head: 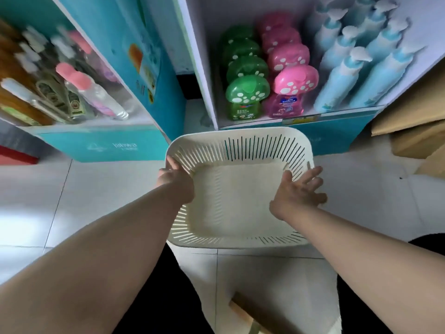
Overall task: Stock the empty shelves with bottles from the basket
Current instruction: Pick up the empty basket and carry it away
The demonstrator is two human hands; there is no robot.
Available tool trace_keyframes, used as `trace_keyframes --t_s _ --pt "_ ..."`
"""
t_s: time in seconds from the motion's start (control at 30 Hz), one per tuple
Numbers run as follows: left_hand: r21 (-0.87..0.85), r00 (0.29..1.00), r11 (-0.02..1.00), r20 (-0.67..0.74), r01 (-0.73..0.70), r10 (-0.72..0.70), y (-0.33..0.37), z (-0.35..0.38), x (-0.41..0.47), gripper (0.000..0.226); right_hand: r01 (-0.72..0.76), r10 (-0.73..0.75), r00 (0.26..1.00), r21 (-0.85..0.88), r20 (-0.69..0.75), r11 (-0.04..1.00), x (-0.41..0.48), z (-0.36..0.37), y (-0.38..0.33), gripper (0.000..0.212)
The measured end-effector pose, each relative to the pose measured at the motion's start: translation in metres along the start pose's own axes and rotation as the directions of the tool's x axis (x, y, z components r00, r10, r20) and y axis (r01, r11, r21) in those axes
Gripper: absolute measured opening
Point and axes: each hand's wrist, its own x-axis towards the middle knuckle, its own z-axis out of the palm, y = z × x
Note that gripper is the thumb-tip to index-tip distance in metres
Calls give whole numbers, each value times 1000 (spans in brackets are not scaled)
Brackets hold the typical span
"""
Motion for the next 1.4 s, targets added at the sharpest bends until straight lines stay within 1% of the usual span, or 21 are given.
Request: trace_keyframes --t_s 0.07,0.17,0.23,0.3,0.37,0.4,0.5,0.57,0.6,0.7,0.83,0.93,1.07,1.17,1.23,1.3,1.4 --pt "-87 998 994 17 65 -64 4 4 -1 98 -3 3 1000 9 2 1000 4 3 -8 73" --pt "-202 994 973 6 109 -110 6 4 -8 88 21 -22 999 17 32 1000 1 -1 -6 70" --pt "-269 993 956 19 118 -117 0 0 -19 81 49 -52 998 61 38 997 -3 -10 -3 67" --pt "-381 989 912 58 151 -140 -13 3 -32 79 69 -73 997 157 21 985 -10 -18 4 65" --pt "-490 985 855 77 173 -155 -30 3 -51 75 85 -84 996 235 -15 968 -22 -26 11 62" --pt "-551 984 816 76 176 -161 -38 3 -63 73 88 -81 996 246 -38 965 -30 -31 14 61" --pt "-714 977 671 89 199 -195 -63 1 -97 73 69 -55 997 260 -61 963 -54 -51 11 58" --pt "-789 958 560 123 252 -258 -88 -6 -118 71 115 -107 993 217 -49 969 -73 -71 -4 57" --pt "-808 949 521 138 274 -285 -101 -11 -129 70 147 -142 989 197 -39 969 -84 -81 -13 57" --pt "-835 924 446 173 322 -342 -147 -36 -159 69 216 -219 976 178 -1 960 -119 -109 -44 57" --pt "-846 899 399 188 353 -396 -220 -80 -197 70 290 -303 952 195 41 937 -176 -142 -97 59" --pt "-858 878 357 196 370 -437 -282 -111 -224 73 357 -371 927 170 57 918 -220 -168 -144 59" --pt "-864 858 338 184 374 -480 -370 -151 -248 77 444 -456 885 128 93 887 -281 -208 -219 59" --pt "-838 838 356 197 414 -509 -436 -183 -260 75 493 -497 862 61 102 868 -328 -240 -277 61" --pt "-820 830 372 207 436 -517 -467 -197 -264 75 515 -515 849 31 117 857 -349 -254 -304 64" --pt "-817 812 362 205 449 -547 -504 -210 -265 75 559 -556 820 18 135 829 -371 -268 -335 65" --pt "-812 765 320 222 488 -604 -557 -226 -264 70 625 -620 774 0 129 781 -400 -288 -385 63"
